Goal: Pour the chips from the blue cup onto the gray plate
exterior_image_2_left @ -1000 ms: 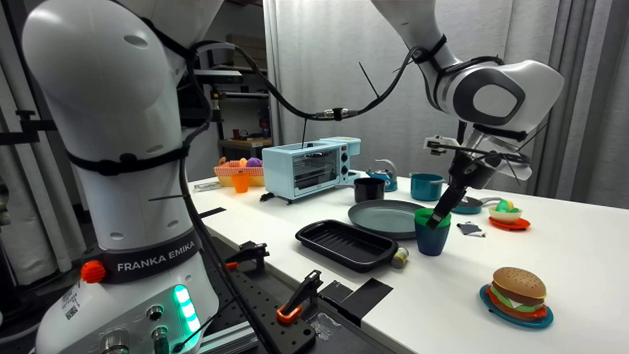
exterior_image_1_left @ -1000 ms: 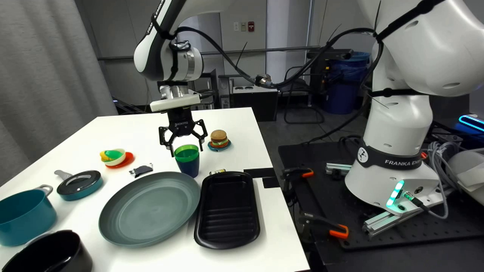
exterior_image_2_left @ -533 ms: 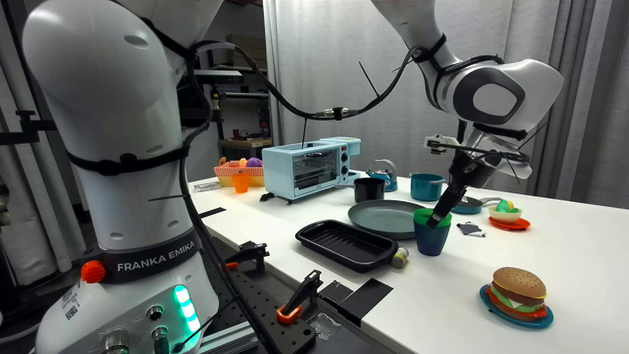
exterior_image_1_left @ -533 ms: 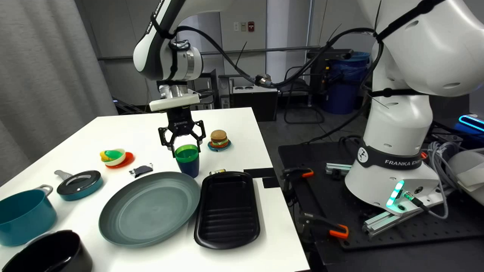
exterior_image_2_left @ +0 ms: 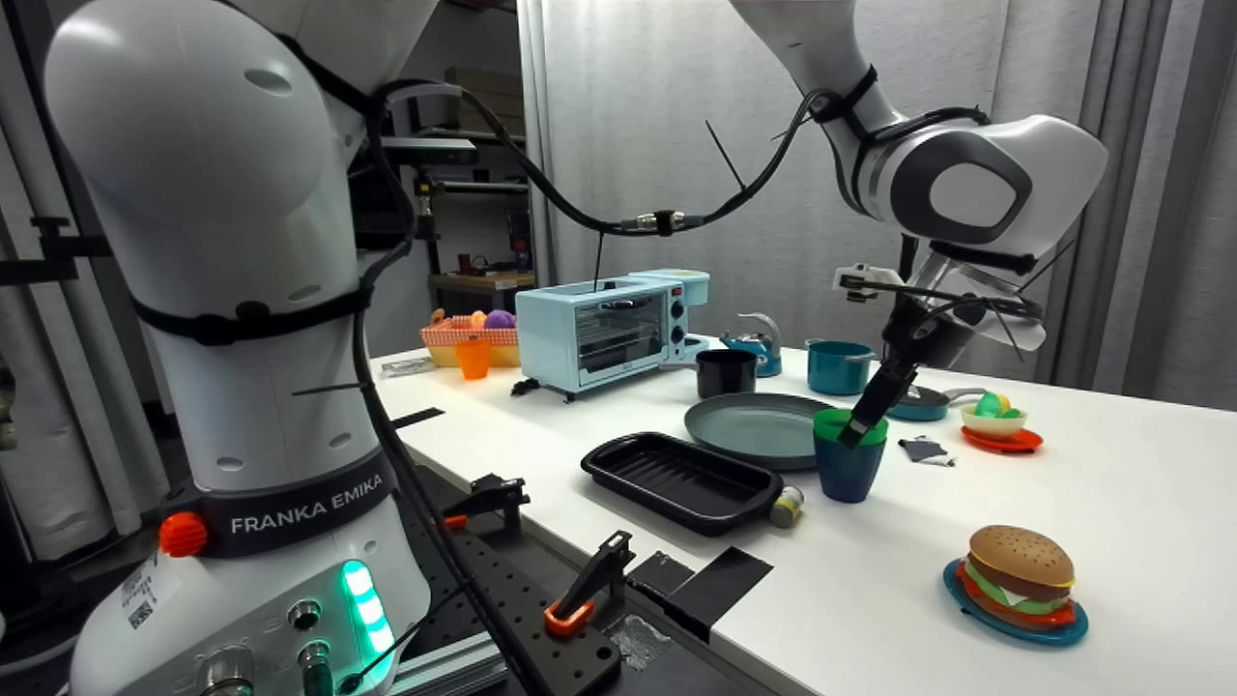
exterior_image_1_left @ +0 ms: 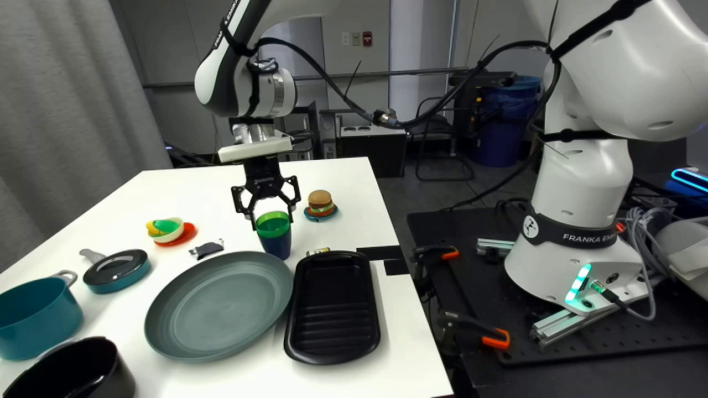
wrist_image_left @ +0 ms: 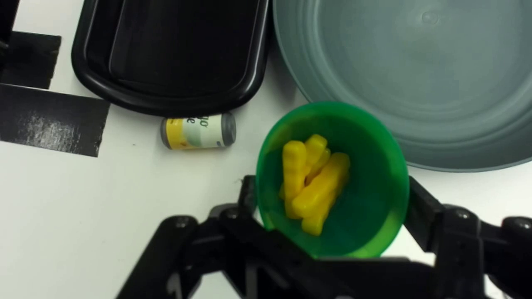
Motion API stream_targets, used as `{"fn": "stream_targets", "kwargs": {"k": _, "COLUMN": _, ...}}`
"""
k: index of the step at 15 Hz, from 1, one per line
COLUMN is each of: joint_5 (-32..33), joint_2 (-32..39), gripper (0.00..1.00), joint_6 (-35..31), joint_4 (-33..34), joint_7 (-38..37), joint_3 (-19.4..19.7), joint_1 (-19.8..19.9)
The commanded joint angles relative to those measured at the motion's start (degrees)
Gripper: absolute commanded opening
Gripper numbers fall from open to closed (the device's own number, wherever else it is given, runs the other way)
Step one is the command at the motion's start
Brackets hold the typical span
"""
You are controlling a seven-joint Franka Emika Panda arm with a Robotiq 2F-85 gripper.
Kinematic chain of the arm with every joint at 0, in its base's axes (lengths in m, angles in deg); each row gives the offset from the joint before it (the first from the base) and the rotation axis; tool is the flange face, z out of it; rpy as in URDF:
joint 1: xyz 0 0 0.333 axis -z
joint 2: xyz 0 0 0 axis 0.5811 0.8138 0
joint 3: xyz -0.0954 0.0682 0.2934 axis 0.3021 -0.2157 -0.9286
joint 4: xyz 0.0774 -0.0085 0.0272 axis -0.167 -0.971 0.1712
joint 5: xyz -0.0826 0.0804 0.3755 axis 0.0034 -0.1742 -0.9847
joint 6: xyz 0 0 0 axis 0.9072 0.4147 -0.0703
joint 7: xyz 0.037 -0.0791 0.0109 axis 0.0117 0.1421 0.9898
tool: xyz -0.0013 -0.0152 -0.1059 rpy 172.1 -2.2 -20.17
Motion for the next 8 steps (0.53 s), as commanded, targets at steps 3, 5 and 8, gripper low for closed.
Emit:
{"fn": "stream_targets", "kwargs": {"k": 3, "joint_5": 1.6, "joint_2": -4.3, "gripper": 0.57, "joint_6": -2.3, "joint_4": -3.7, "joint_7": 0.8, "joint_3": -0.1, "joint_1": -1.0}}
{"fn": "stream_targets", "kwargs": {"k": 5, "joint_5": 2.2, "joint_2": -5.6, "gripper": 0.57, "joint_6": -3.3, "joint_4": -5.0, "joint_7": 1.3, "joint_3": -0.1, "joint_1": -1.4}}
{"fn": "stream_targets", "kwargs": {"k": 8, "joint_5": 2.8, "joint_2": -7.9, "gripper": 0.57, "joint_6": -5.3, "joint_4": -7.4, "joint_7": 2.0, "joint_3": -0.2, "joint_1": -2.1}}
